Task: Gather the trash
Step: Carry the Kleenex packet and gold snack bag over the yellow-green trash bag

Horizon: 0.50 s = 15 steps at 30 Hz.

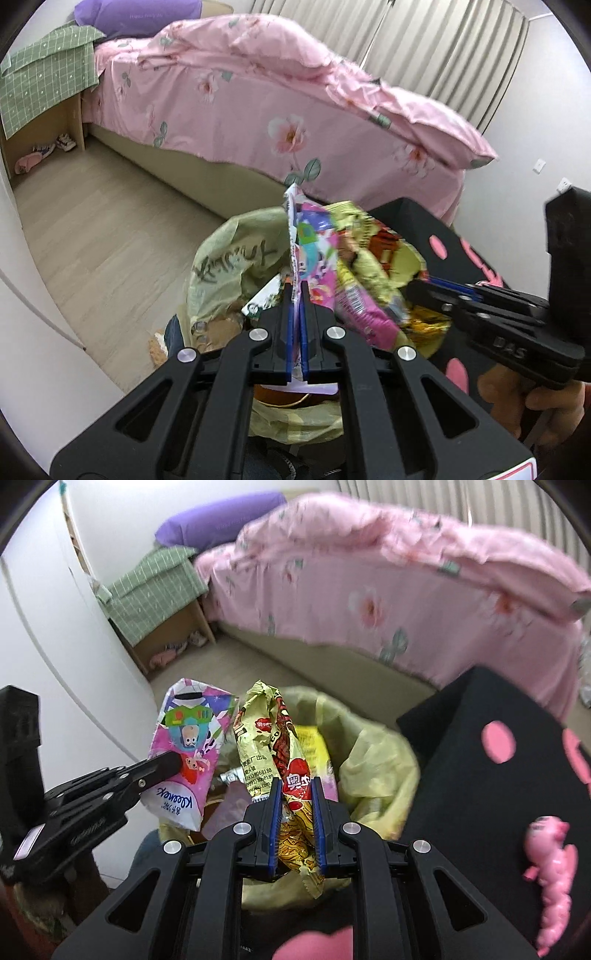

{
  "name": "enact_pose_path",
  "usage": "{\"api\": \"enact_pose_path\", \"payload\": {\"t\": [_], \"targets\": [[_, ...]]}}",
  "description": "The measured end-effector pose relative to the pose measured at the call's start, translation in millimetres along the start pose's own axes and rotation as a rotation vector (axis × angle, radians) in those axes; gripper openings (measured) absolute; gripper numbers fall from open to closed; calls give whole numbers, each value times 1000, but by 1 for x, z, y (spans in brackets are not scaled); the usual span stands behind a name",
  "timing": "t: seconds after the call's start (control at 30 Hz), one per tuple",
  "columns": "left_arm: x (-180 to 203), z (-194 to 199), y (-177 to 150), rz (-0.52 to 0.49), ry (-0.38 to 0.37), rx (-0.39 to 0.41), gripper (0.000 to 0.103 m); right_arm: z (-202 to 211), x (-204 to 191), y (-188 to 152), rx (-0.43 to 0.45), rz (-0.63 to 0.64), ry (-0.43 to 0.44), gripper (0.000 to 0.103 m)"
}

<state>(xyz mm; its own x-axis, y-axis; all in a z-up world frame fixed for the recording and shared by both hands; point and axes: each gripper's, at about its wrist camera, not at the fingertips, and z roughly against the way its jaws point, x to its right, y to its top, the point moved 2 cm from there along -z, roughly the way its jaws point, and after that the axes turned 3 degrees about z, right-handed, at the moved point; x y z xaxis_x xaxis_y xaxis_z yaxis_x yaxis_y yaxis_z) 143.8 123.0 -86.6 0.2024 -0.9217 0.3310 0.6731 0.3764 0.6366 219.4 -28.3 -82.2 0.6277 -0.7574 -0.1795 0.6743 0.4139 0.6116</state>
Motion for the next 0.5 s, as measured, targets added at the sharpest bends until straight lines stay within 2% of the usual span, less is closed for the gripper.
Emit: {"api": "enact_pose_path", "payload": {"t": [0.1, 0.27, 0.5], "targets": [[-2, -12, -4, -3, 17, -26, 2, -24, 1, 3, -42, 13, -10, 15], [-9, -26, -10, 12, 18, -54, 2, -40, 5, 9, -73, 28, -39, 15], [-12, -40, -14, 33, -8, -87, 2, -32, 14, -2, -75, -42, 27, 15]]}}
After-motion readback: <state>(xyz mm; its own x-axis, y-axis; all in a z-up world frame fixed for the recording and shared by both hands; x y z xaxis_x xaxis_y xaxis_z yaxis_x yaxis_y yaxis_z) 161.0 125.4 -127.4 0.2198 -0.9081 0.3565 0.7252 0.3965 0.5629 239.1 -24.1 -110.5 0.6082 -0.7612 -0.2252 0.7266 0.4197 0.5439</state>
